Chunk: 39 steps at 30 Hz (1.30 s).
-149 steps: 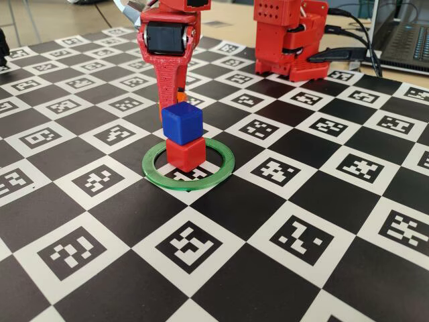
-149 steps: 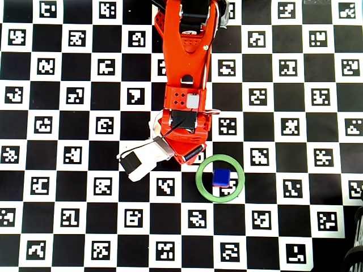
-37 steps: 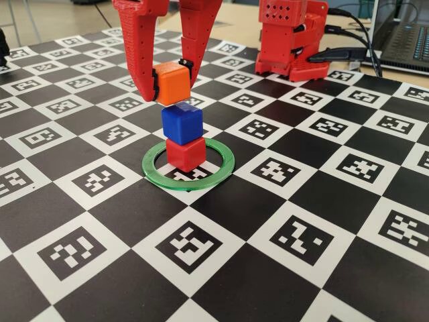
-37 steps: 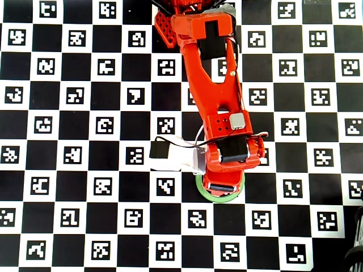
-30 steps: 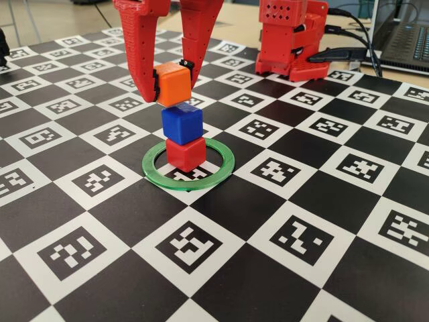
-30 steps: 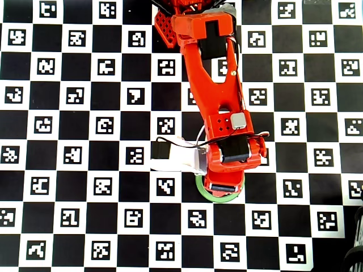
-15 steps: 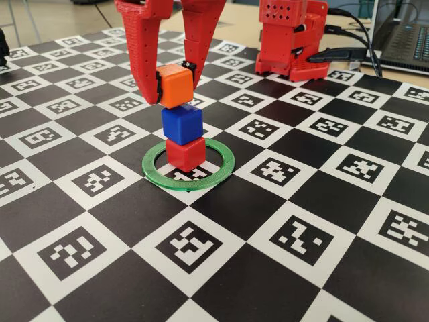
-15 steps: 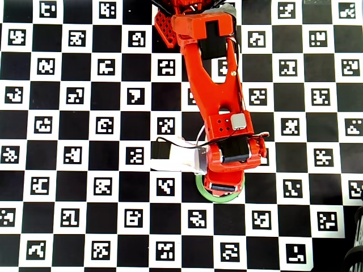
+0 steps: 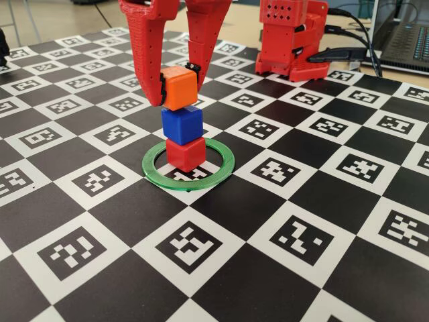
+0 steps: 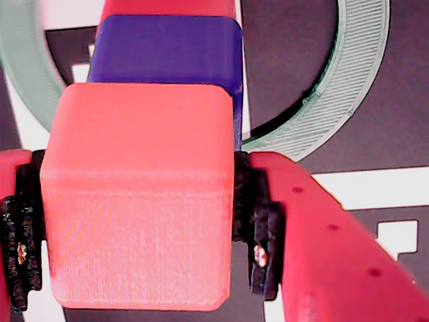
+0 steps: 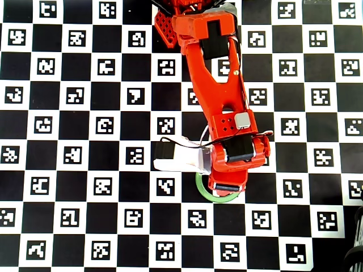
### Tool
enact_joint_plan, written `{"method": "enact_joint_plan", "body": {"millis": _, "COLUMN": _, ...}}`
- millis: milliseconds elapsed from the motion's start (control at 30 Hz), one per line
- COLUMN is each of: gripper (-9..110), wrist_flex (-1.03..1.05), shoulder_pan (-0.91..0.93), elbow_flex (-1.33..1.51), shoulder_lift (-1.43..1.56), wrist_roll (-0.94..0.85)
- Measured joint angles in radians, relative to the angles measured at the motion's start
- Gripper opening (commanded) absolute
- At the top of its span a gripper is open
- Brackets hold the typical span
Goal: Grab the red cube then put it in the green circle then put the blue cube on top and finally the orange cube on top
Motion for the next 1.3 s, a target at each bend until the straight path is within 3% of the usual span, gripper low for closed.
{"method": "enact_joint_plan", "body": {"millis": 533, "gripper": 7, "wrist_flex": -0.025, "shoulder_pan": 0.0, "elbow_flex": 0.038, "shoulder_lift": 0.0, "wrist_roll": 0.0}}
{"method": "enact_joint_plan", "body": {"millis": 833, "gripper": 33, "wrist_flex": -0.025, "shoulder_pan": 0.0, "elbow_flex": 0.038, "shoulder_lift": 0.0, "wrist_roll": 0.025}}
{"method": "enact_joint_plan", "body": {"millis": 1300, "gripper": 46, "wrist_flex": 0.012, "shoulder_pan": 0.0, "elbow_flex": 0.038, "shoulder_lift": 0.0, "wrist_roll": 0.038}}
